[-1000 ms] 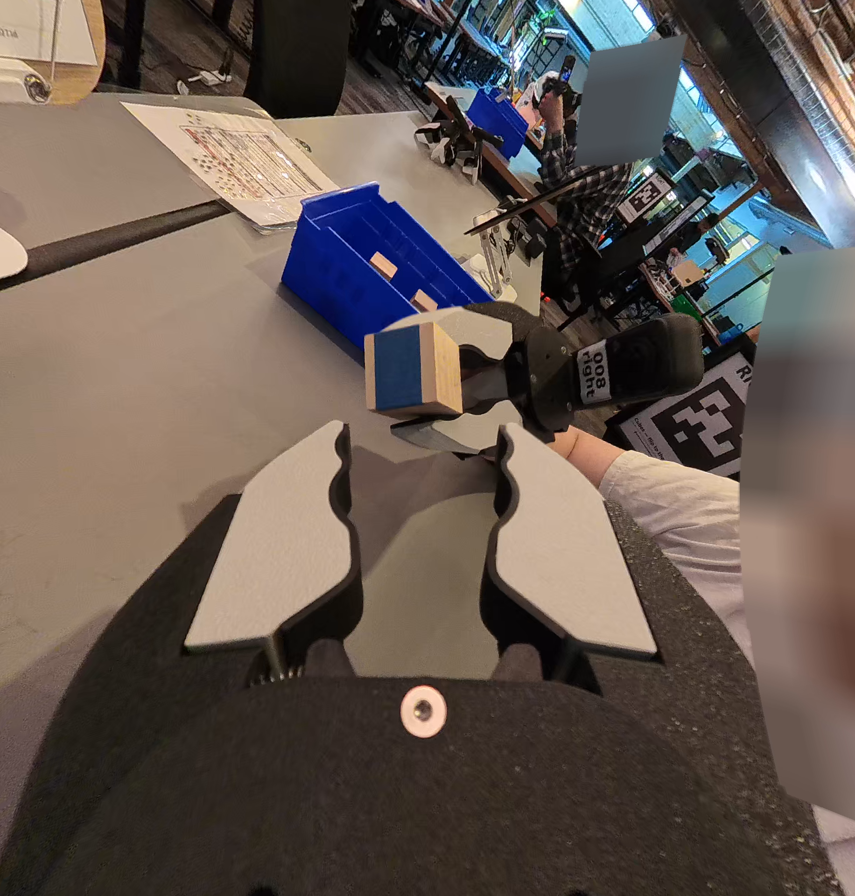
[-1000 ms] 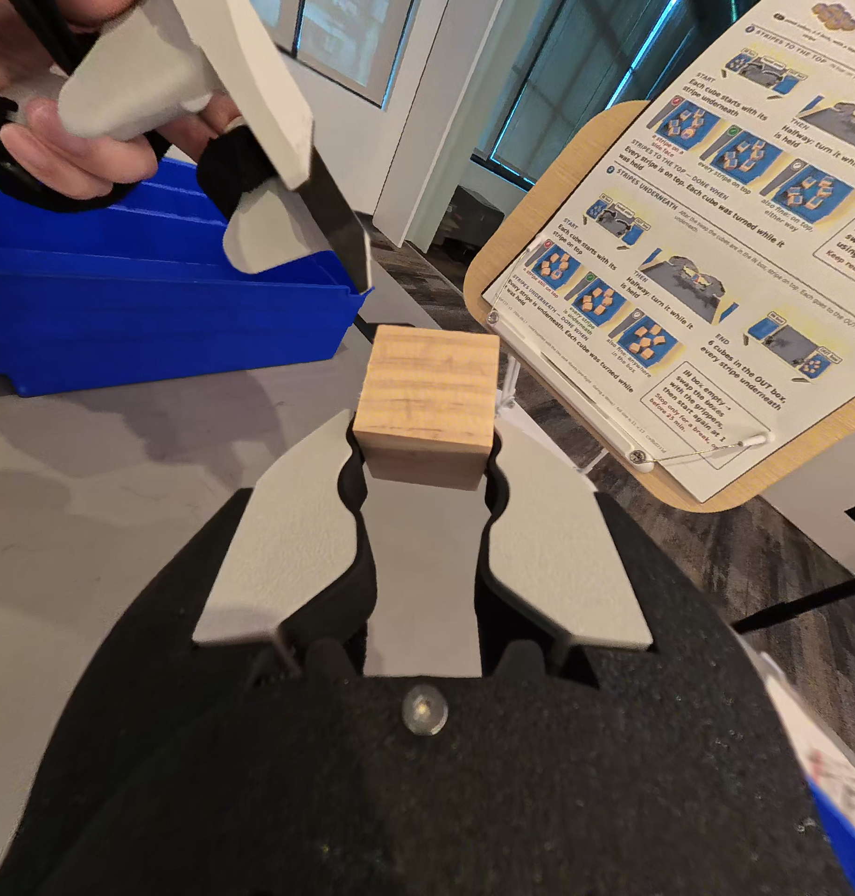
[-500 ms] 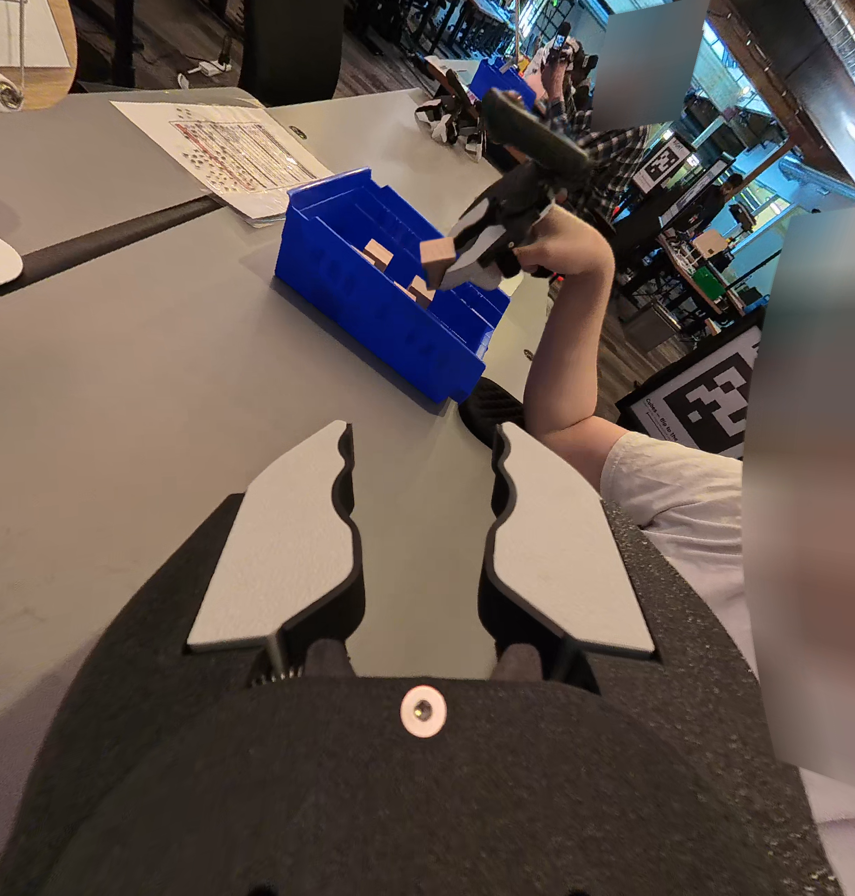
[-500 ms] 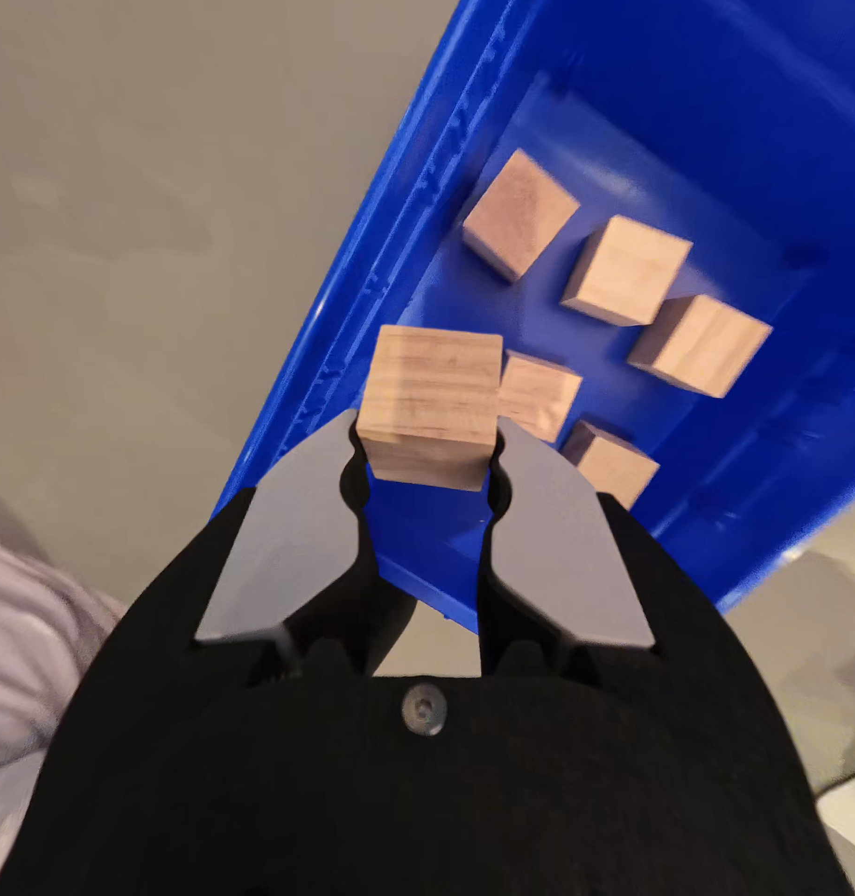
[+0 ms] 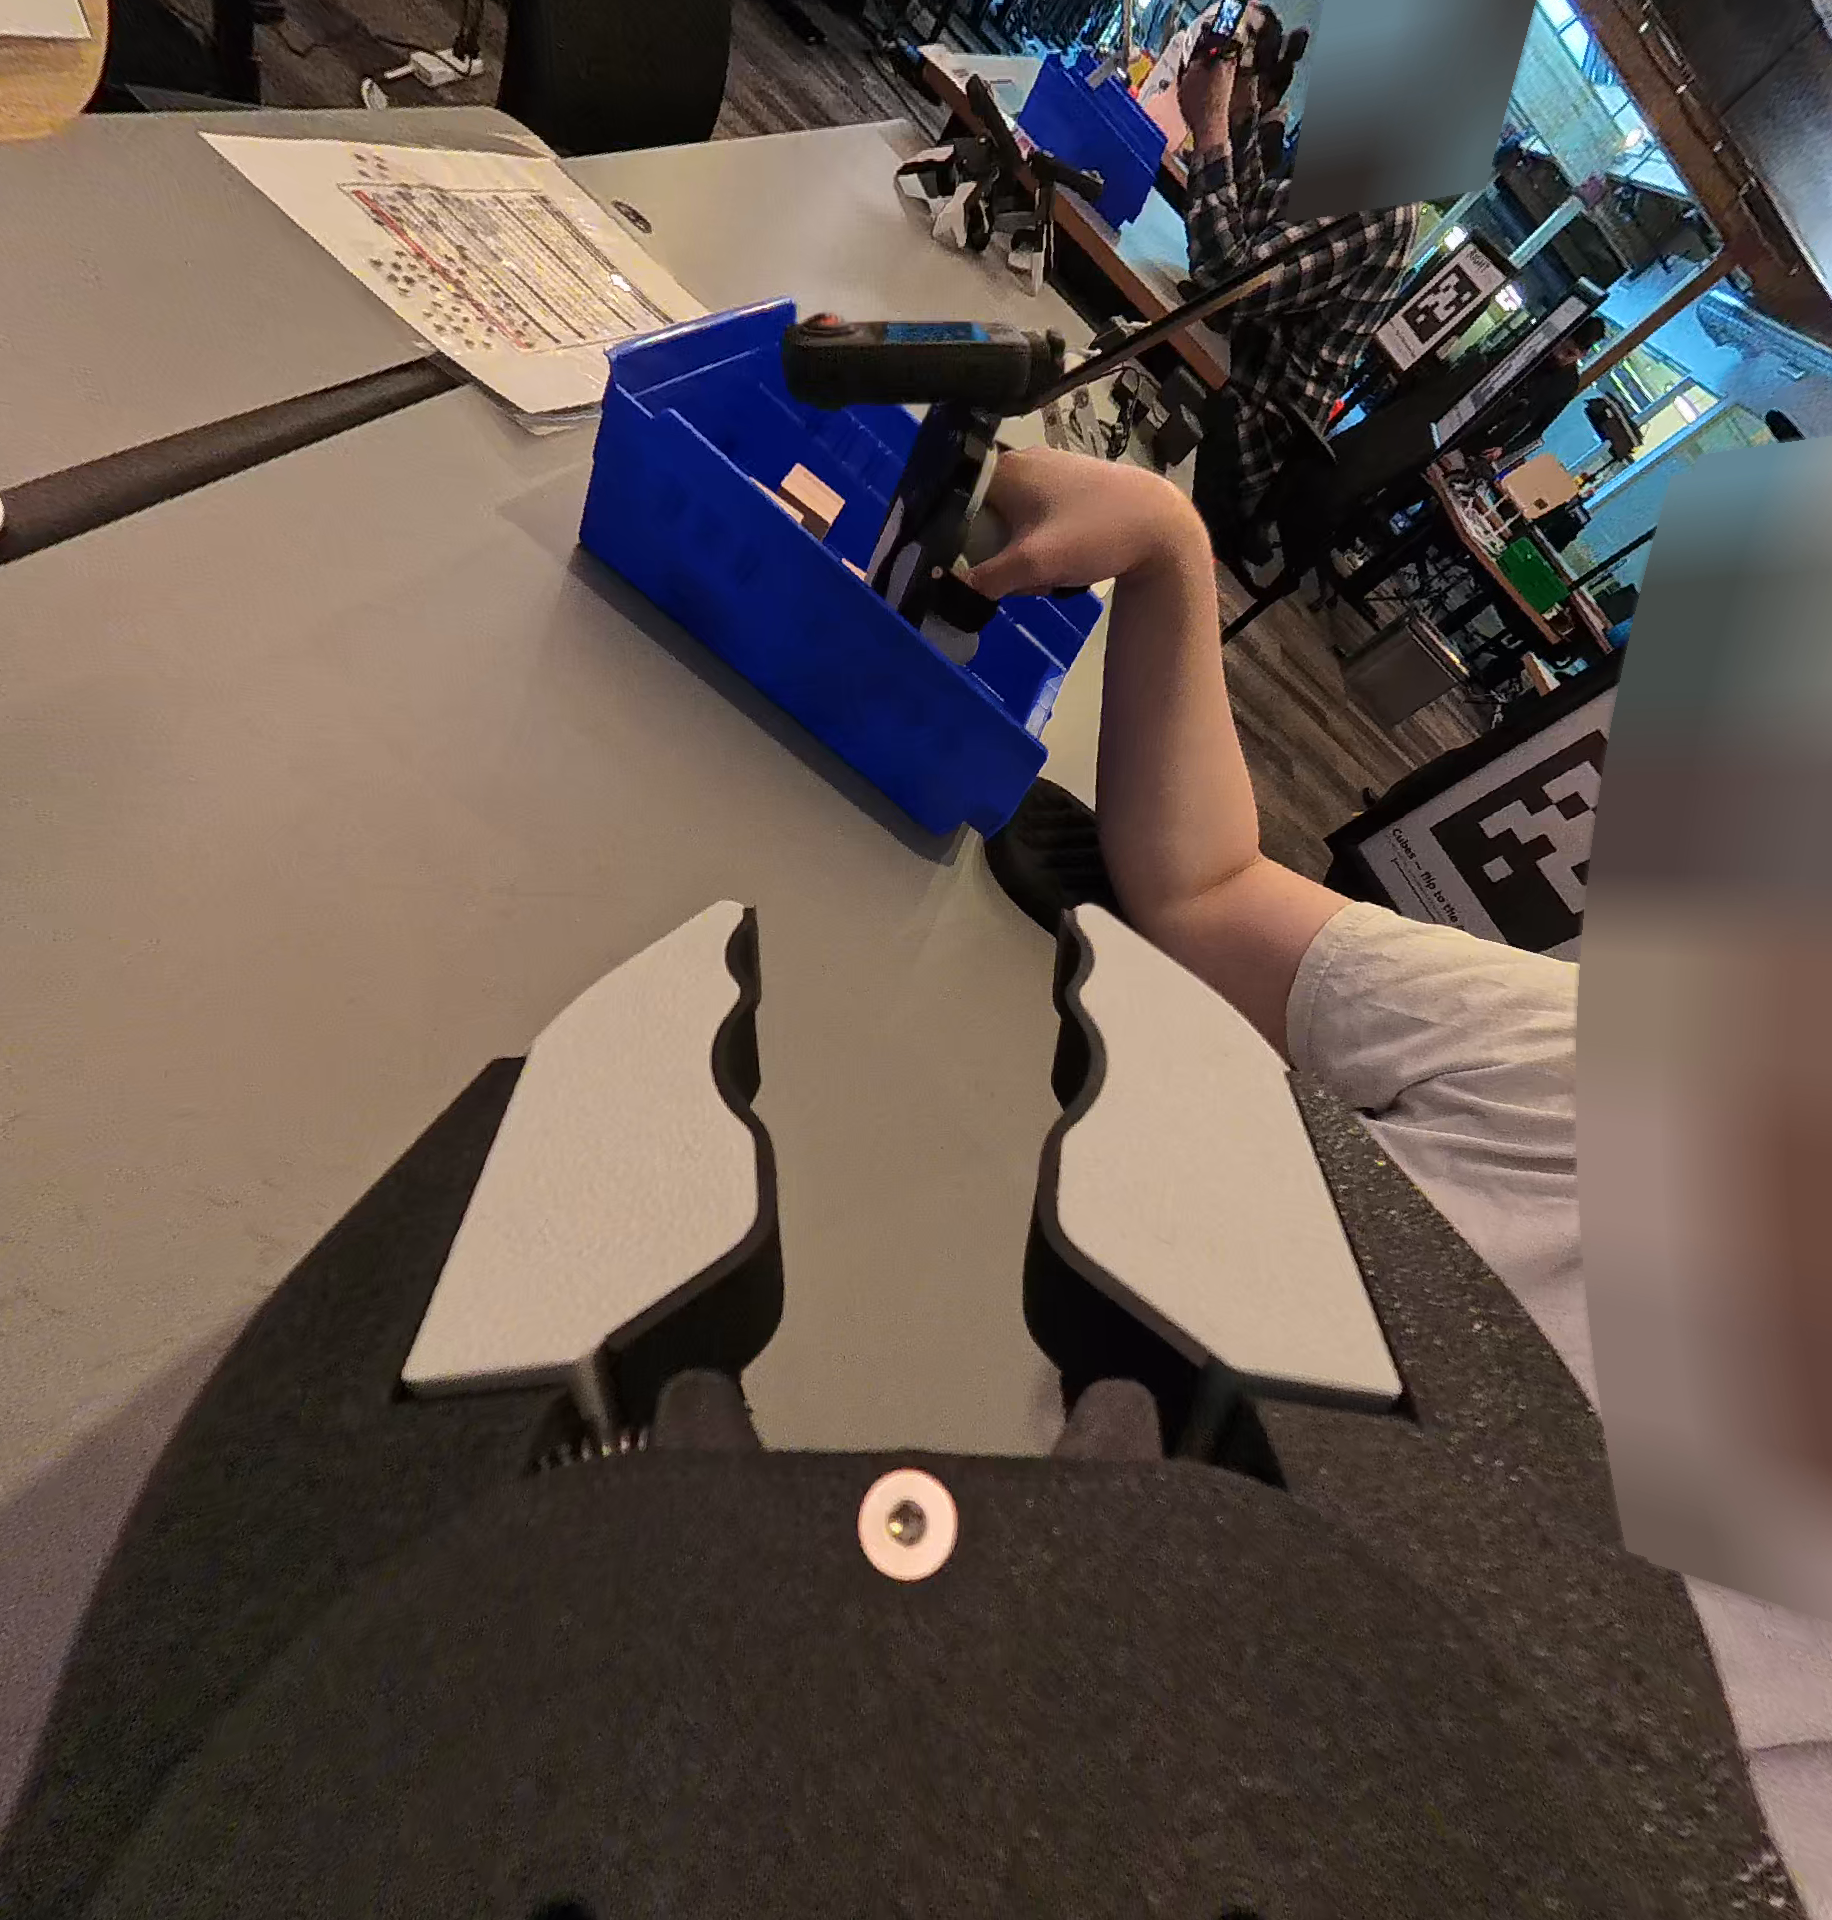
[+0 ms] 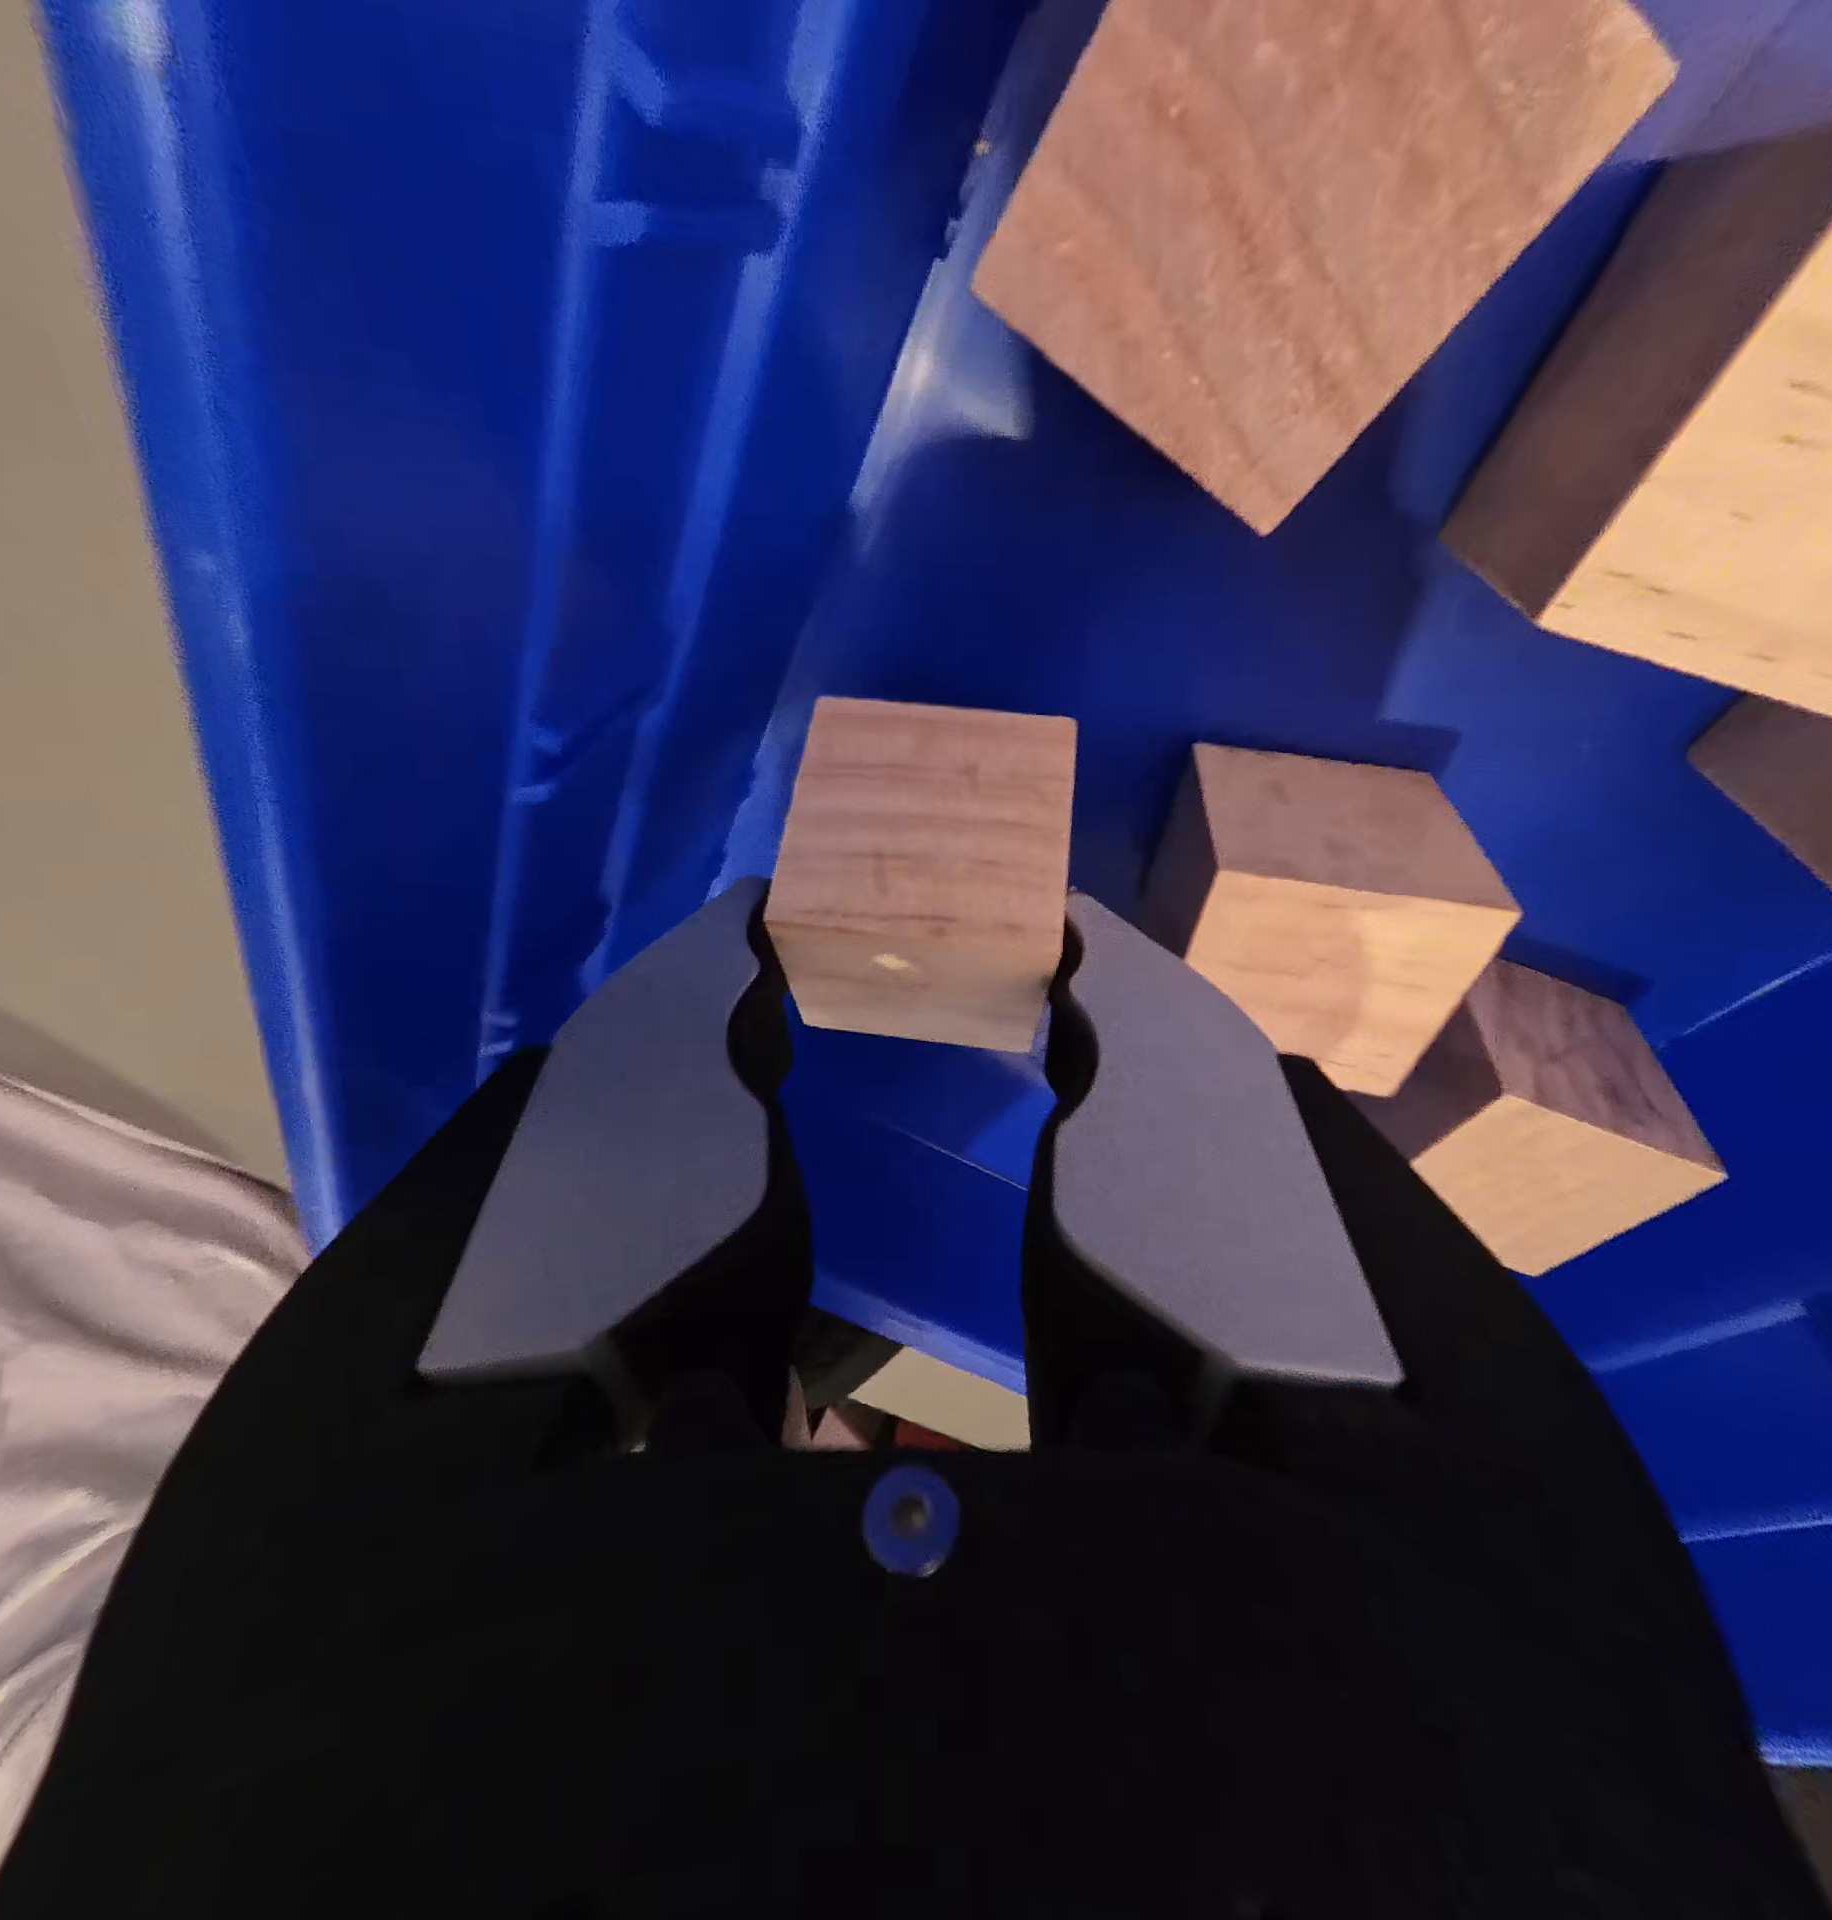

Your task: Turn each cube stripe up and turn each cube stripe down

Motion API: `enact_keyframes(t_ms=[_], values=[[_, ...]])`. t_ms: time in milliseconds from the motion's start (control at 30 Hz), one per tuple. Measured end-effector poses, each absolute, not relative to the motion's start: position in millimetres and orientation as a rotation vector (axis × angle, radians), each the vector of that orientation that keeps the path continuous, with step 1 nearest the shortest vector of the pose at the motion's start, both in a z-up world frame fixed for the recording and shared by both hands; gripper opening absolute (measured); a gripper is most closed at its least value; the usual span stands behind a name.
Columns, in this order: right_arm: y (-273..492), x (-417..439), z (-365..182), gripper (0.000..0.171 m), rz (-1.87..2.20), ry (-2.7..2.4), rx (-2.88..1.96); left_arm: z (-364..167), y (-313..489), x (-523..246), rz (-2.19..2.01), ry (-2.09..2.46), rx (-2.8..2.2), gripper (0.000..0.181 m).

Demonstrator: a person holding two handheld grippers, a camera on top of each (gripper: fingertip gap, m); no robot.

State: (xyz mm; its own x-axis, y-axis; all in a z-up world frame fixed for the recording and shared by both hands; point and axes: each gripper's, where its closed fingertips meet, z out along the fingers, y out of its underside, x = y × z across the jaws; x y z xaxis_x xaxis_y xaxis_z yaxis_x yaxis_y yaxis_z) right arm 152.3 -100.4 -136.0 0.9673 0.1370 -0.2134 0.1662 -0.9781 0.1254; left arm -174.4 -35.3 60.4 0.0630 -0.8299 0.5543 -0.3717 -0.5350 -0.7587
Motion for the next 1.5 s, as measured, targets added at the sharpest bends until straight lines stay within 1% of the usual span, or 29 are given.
enact_keyframes(t_ms=[167,433,533,633,700,833,900,1033,1100,1167,1200,1233,1267,1333,1400,1500], values=[[-97.1,153.3,-144.3,0.048,-0.266,0.172,2.96,58.5,-37.2,-173.1,-1.47,1.21,-1.937,0.054],[-90.7,149.5,-146.5,0.047,-0.325,0.093,2.965,53.0,-41.3,-170.6,-1.459,1.241,-1.958,0.054],[-92.6,152.2,-140.9,0.047,-0.326,0.088,2.973,51.7,-42.8,-170.2,-1.46,1.25,-1.964,0.054],[-85.8,156.4,-124.0,0.049,-0.299,0.091,3.071,52.4,-43.2,-170.3,-1.459,1.251,-1.961,0.054],[-84.3,158.2,-109.4,0.051,-0.282,0.107,3.135,53.2,-43.0,-170.5,-1.459,1.248,-1.959,0.053],[-88.0,161.7,-66.4,0.047,-0.271,0.216,3.306,59.0,-41.5,-173.6,-1.456,1.239,-1.934,0.052],[-90.9,165.3,-31.4,0.044,-0.26,0.267,3.468,66.7,-40.0,-177.4,-1.456,1.223,-1.901,0.052],[-94.7,169.0,62.1,0.041,-0.231,0.459,3.963,97.4,-34.5,-190.1,-1.41,1.177,-1.736,0.05],[-103.5,165.6,87.2,0.05,-0.325,0.559,4.127,109.4,-30.2,-197.0,-1.334,1.169,-1.649,0.049],[-111.9,166.2,79.3,0.057,-0.382,0.719,4.137,111.7,-24.4,-200.4,-1.254,1.169,-1.602,0.05],[-116.6,171.3,65.2,0.057,-0.409,0.688,4.081,111.0,-22.5,-200.0,-1.228,1.178,-1.582,0.049],[-120.7,180.1,50.6,0.055,-0.41,0.592,4.031,109.4,-21.2,-198.4,-1.214,1.189,-1.566,0.049],[-124.5,190.6,38.5,0.047,-0.367,0.499,4.0,108.1,-21.0,-196.0,-1.212,1.2,-1.546,0.049],[-131.2,211.3,22.8,0.037,-0.192,0.405,4.004,111.5,-22.3,-190.9,-1.23,1.202,-1.479,0.041],[-138.5,228.9,13.8,0.037,-0.078,0.309,4.019,118.0,-24.6,-189.3,-1.227,1.192,-1.405,0.034],[-147.6,260.6,0.6,0.038,0.103,0.121,3.993,117.8,-26.5,-191.2,-1.175,1.194,-1.382,0.039]])
